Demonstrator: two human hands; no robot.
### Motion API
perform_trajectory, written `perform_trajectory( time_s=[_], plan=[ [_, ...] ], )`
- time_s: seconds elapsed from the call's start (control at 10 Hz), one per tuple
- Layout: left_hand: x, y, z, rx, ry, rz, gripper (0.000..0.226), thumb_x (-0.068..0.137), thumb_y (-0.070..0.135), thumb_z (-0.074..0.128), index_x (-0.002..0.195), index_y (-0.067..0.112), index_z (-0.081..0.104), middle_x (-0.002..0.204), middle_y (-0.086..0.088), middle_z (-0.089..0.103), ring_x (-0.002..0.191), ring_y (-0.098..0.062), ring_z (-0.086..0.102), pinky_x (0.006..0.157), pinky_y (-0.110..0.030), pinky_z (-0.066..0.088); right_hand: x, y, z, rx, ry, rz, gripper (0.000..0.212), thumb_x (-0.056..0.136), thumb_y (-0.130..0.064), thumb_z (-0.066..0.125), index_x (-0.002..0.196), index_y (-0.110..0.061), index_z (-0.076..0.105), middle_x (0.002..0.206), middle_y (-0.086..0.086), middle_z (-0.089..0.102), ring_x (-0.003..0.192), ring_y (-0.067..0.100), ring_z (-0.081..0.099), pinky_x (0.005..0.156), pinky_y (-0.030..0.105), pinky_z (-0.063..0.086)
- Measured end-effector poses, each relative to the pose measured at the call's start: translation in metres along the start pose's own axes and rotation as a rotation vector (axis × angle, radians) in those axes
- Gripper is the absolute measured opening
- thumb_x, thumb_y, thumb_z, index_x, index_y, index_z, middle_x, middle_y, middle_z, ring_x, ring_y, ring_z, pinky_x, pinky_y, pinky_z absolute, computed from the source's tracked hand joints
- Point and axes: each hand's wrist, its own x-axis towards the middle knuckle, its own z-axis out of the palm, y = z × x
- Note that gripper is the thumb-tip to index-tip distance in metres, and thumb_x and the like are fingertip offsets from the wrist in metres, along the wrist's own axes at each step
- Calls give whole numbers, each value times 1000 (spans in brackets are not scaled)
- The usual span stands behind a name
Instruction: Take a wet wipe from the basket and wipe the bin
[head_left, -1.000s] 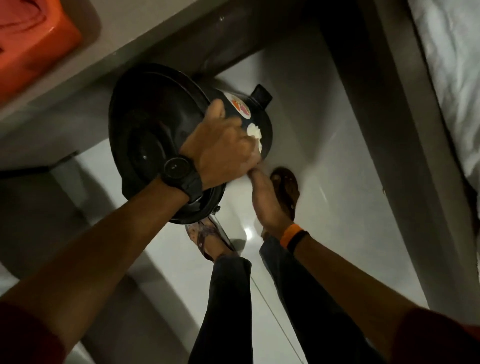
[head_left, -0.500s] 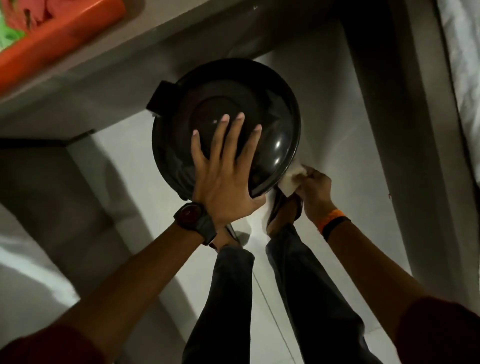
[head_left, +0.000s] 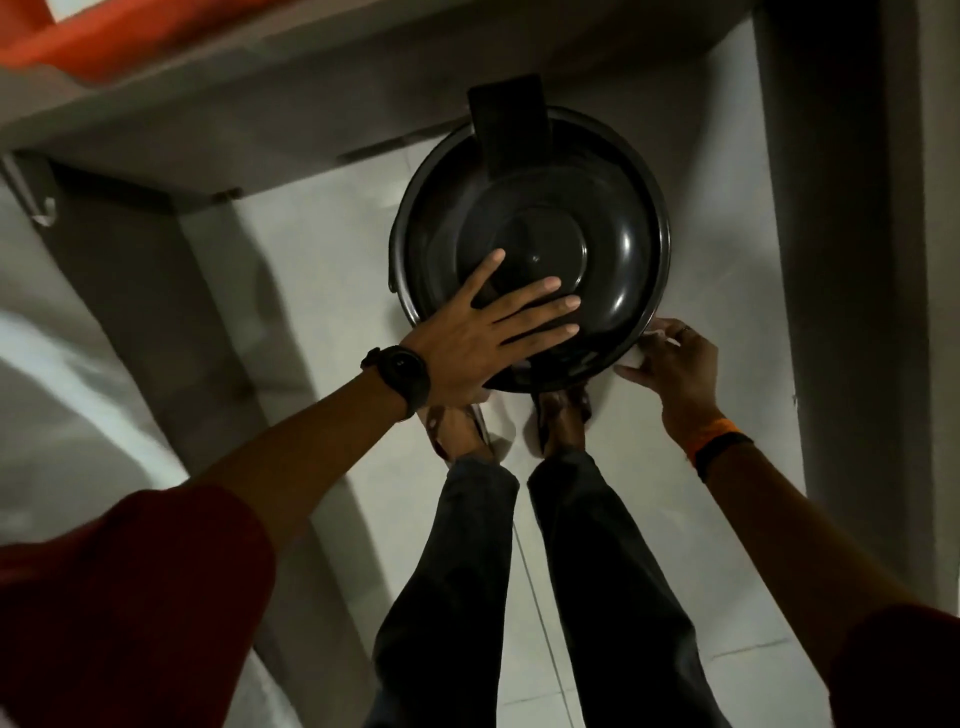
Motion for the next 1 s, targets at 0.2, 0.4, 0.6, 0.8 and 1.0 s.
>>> perform_trajectory(
  time_s=[0.2,0.4,0.6,0.8,1.0],
  plan=[
    [-14,-6,-46,-219,194,-358,92,85,70,42,154,15,17,164,-9,16,153,-29,10,120,-66,12,-24,10,-7,-22,-26,60,18,99,1,56,110,5,70,113,23,68,101,35,68,62,27,66],
    [-21,-73,-122,-231,447,-746,81,95,67,31,153,11,23,162,-11,22,152,-30,14,121,-64,10,-63,-4,-9,-363,62,-128,12,94,-4,65,96,-9,75,100,13,76,88,26,71,86,38,61],
    [-24,-134,-182,-314,661,-986,72,99,57,30,150,6,32,158,-16,31,149,-34,24,122,-60,15,-83,-45,19,-580,61,-513,15,92,-8,70,106,-11,75,106,8,75,89,15,65,76,12,49],
    [-20,-163,-211,-293,466,-1039,69,98,59,29,151,15,29,161,-8,26,151,-25,19,125,-52,9,-39,-88,88,-955,-175,-707,30,99,-15,56,125,-9,70,134,19,62,125,35,58,95,39,54],
    [-22,-172,-229,-203,416,-1024,74,93,69,28,147,19,35,155,-6,36,147,-26,28,125,-49,13,-32,-85,85,-1134,-220,-705,31,104,-22,50,129,-15,66,139,14,61,134,33,52,95,42,54]
  ],
)
